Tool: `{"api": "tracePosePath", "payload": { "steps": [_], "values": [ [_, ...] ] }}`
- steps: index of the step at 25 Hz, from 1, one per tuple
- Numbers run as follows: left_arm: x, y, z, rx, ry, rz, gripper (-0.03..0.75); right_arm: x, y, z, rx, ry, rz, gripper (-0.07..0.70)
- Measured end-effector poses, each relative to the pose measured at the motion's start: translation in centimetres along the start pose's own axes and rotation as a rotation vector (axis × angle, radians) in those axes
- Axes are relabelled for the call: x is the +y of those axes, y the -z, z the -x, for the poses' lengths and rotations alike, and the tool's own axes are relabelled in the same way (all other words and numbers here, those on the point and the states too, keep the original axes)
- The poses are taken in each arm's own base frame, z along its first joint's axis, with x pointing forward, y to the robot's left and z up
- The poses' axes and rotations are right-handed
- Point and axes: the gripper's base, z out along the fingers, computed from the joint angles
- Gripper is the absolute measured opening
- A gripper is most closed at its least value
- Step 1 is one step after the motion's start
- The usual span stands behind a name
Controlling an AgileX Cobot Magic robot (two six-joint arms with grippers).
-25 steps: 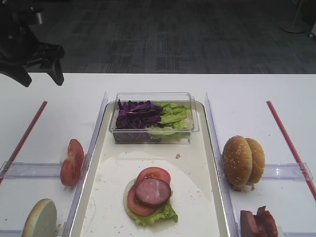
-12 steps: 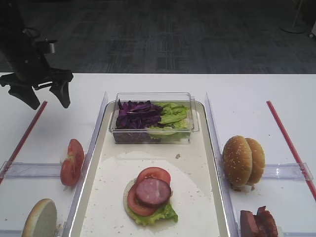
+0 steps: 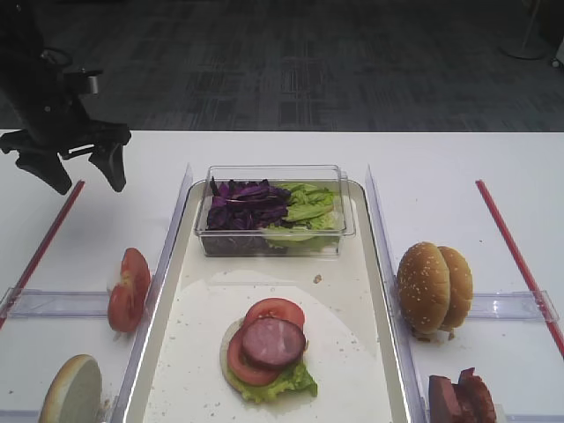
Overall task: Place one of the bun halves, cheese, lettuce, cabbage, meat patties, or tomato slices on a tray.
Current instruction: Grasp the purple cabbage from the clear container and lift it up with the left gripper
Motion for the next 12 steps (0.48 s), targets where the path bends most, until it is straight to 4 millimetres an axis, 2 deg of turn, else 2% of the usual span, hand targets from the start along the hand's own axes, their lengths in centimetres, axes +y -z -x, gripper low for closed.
{"api": "tracePosePath", "payload": {
  "steps": [5, 12],
  "values": [
    [-1.3, -0.2, 0.0, 0.004, -0.029, -0.003, 0.545, 0.0, 0.0, 0.0, 0.0, 0.002, 0.0, 0.692],
    [-4.3, -0.6, -0.1, 0.013, -0.095, -0.013, 0.545, 0.0, 0.0, 0.0, 0.0, 0.002, 0.0, 0.692]
  ]
}}
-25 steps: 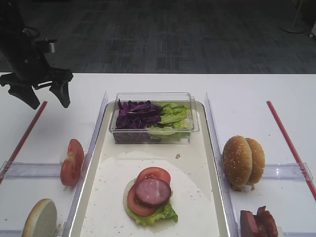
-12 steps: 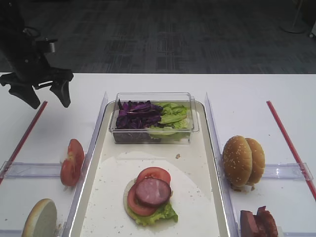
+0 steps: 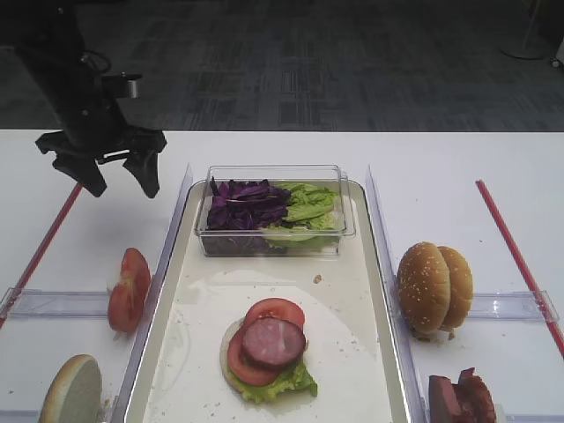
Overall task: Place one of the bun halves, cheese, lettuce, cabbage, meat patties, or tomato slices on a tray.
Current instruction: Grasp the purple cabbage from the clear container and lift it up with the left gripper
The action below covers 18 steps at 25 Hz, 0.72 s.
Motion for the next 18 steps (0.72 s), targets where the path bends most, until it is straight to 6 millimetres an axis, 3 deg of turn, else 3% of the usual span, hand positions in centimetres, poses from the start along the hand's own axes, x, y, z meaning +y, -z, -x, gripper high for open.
{"api": "tracePosePath", "payload": {
  "steps": [11, 18],
  "values": [
    [-5.7, -0.6, -0.2, 0.012, -0.128, -0.01, 0.545, 0.0, 0.0, 0.0, 0.0, 0.0, 0.0, 0.692],
    [-8.8, 0.9, 0.5, -0.049, -0.211, -0.002, 0.545, 0.0, 0.0, 0.0, 0.0, 0.0, 0.0, 0.692]
  ]
}}
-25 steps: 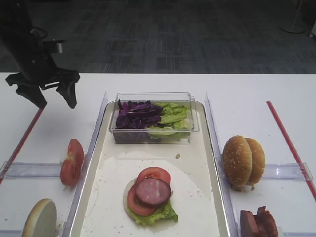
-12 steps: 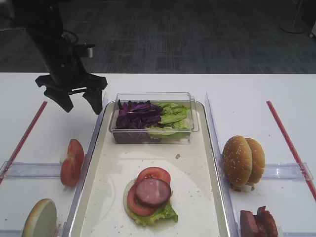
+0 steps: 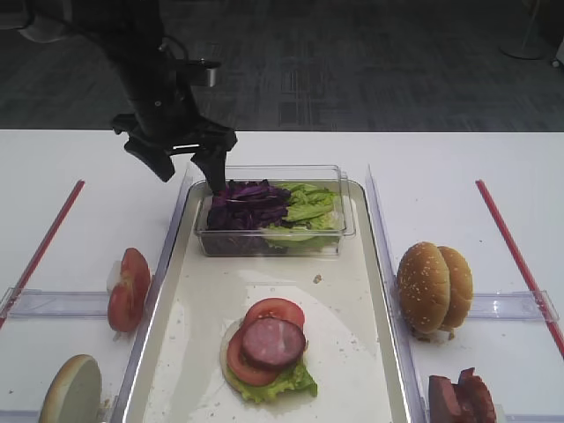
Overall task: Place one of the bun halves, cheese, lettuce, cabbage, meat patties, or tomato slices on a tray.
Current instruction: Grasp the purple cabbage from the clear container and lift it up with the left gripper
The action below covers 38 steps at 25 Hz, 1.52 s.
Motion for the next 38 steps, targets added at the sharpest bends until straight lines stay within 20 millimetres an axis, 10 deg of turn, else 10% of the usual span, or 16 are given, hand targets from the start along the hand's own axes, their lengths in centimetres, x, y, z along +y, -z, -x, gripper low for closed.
{"api": "tracePosePath", "payload": {
  "steps": [19, 38],
  "values": [
    [-5.8, 0.4, 0.8, -0.046, -0.126, -0.022, 0.545, 0.0, 0.0, 0.0, 0.0, 0.0, 0.0, 0.692],
    [-6.0, -1.6, 1.5, -0.067, -0.11, -0.052, 0.503, 0.0, 0.0, 0.0, 0.0, 0.0, 0.0, 0.691]
  ]
}}
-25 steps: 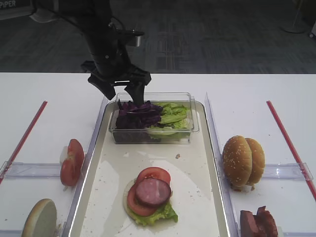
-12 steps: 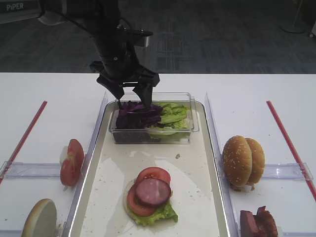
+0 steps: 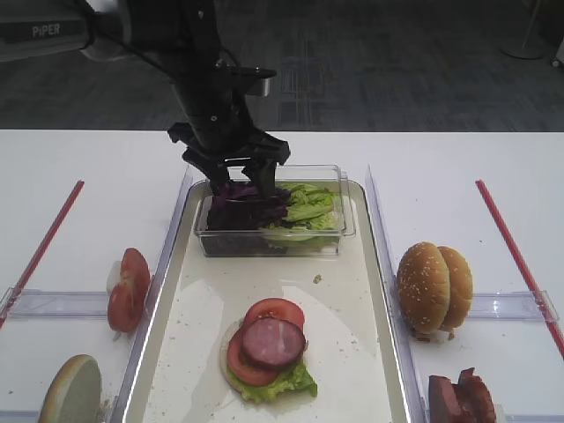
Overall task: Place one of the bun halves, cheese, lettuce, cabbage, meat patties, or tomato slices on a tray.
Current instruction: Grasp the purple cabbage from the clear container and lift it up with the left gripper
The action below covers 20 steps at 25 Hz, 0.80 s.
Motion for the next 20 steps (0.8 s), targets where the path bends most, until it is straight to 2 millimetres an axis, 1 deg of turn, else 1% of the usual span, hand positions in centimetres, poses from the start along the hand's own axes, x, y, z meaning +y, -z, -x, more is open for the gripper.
{"api": "tracePosePath", "payload": {
  "steps": [13, 20],
  "values": [
    [0.4, -3.1, 0.1, 0.019, 0.019, -0.014, 0.503, 0.0, 0.0, 0.0, 0.0, 0.0, 0.0, 0.692],
    [0.5, -4.0, 0.3, 0.004, 0.024, -0.015, 0.503, 0.0, 0.0, 0.0, 0.0, 0.0, 0.0, 0.692]
  ]
}}
